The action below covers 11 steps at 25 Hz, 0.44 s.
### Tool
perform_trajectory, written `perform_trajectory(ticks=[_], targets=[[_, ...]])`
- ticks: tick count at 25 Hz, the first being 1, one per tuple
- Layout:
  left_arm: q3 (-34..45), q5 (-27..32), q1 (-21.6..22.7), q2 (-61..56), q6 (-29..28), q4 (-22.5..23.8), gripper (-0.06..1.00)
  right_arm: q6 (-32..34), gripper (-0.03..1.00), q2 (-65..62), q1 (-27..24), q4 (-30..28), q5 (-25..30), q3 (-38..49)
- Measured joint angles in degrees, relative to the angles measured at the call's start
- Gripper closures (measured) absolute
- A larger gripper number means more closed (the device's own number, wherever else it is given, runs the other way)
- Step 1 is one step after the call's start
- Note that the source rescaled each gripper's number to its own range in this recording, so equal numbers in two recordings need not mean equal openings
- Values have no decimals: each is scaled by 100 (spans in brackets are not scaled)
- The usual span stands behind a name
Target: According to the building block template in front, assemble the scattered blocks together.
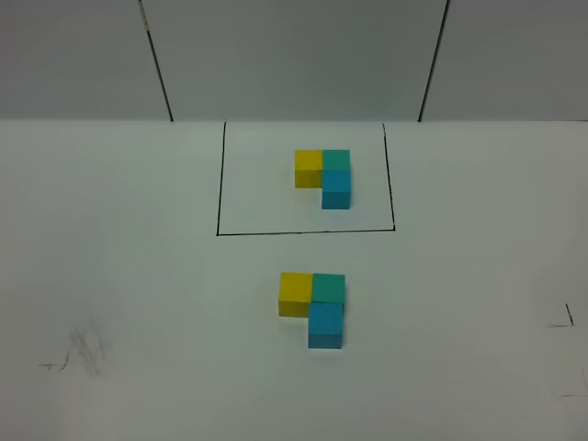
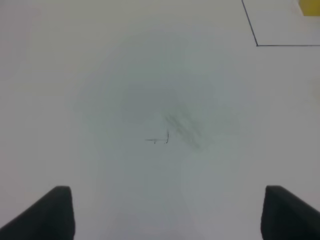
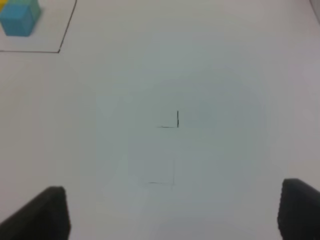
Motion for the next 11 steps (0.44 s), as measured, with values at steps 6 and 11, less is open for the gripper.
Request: perform_trajectory(ticks=[6,11], targets=[[0,0,0,0,0,0,29,-26,30,-14,21,0,0,0],[0,0,0,0,0,0,29,-32,40,-14,21,0,0,0]])
